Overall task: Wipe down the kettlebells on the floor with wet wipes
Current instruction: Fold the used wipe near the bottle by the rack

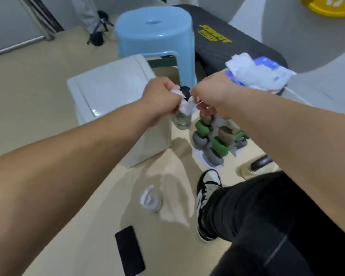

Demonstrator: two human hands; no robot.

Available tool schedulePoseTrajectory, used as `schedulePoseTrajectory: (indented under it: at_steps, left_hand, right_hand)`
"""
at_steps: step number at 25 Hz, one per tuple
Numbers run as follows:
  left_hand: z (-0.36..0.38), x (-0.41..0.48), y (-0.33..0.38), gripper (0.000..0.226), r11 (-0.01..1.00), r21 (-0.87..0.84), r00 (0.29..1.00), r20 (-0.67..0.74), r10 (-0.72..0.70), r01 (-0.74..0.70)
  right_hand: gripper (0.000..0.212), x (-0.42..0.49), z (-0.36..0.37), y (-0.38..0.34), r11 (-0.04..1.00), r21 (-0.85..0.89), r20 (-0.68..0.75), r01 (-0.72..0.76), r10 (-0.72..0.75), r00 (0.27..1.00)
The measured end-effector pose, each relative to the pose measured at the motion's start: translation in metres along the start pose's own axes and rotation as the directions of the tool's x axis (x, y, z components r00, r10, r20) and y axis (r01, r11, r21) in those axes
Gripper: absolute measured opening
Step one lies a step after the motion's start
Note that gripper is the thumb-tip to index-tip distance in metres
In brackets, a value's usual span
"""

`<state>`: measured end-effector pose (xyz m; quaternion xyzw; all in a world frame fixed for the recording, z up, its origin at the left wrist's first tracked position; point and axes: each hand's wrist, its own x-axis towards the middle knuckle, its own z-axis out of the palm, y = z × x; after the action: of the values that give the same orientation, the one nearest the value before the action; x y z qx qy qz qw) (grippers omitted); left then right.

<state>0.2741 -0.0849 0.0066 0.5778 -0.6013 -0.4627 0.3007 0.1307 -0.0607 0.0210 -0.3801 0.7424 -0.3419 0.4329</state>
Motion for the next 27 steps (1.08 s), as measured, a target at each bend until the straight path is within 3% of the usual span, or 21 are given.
schedulePoseTrajectory:
  at_steps: [2,3,5,7,10,13,19,23,25,27]
  left_hand:
    - [-0.043,0.027,-0.01,0.005,0.969,0.228,0.972,-0.188,0.142,-0.097]
    - [-0.059,0.039,-0.015,0.012,0.933,0.347,0.96,-0.216,0.179,-0.095]
    - [-0.078,0.057,-0.035,0.025,0.809,0.583,0.971,-0.143,0.193,-0.075]
    - [-0.083,0.062,-0.058,0.026,0.694,0.716,0.985,-0.046,0.165,-0.083]
    - [-0.089,0.068,-0.08,0.026,0.701,0.713,0.988,-0.098,0.123,-0.017]
    - [-0.096,0.08,-0.079,0.018,0.681,0.732,0.989,-0.125,0.081,0.037]
    - [-0.075,0.071,-0.073,0.073,0.648,0.747,0.977,-0.012,-0.211,0.149]
    - [-0.08,0.07,-0.069,0.066,0.604,0.786,0.969,0.029,-0.247,0.131]
    - [-0.09,0.07,-0.061,0.045,0.548,0.832,0.989,-0.008,-0.145,0.087]
    - [-0.096,0.07,-0.052,0.024,0.417,0.908,0.993,-0.069,0.101,0.021]
  right_hand:
    - [0.01,0.011,0.036,-0.013,0.995,0.044,-0.009,0.087,-0.087,0.996]
    - [0.01,0.015,0.053,-0.017,0.99,0.093,-0.014,0.103,-0.102,0.995]
    - [0.014,0.02,0.085,-0.014,0.98,0.173,0.004,0.095,-0.097,0.995]
    - [0.028,0.024,0.108,-0.004,0.984,0.149,0.03,0.1,-0.106,0.994]
    - [0.034,0.038,0.117,-0.004,0.987,0.087,0.041,0.134,-0.138,0.99]
    - [0.031,0.05,0.116,-0.011,0.989,0.124,0.063,0.075,-0.084,0.995]
    - [0.021,0.047,0.126,-0.008,0.992,0.111,0.114,0.057,-0.07,0.991]
    - [0.022,0.046,0.128,-0.011,0.991,0.126,0.118,0.053,-0.068,0.991]
    - [0.028,0.044,0.128,-0.013,0.991,0.13,0.117,0.042,-0.057,0.991]
    - [0.031,0.044,0.126,-0.011,0.992,0.11,0.101,0.059,-0.07,0.992]
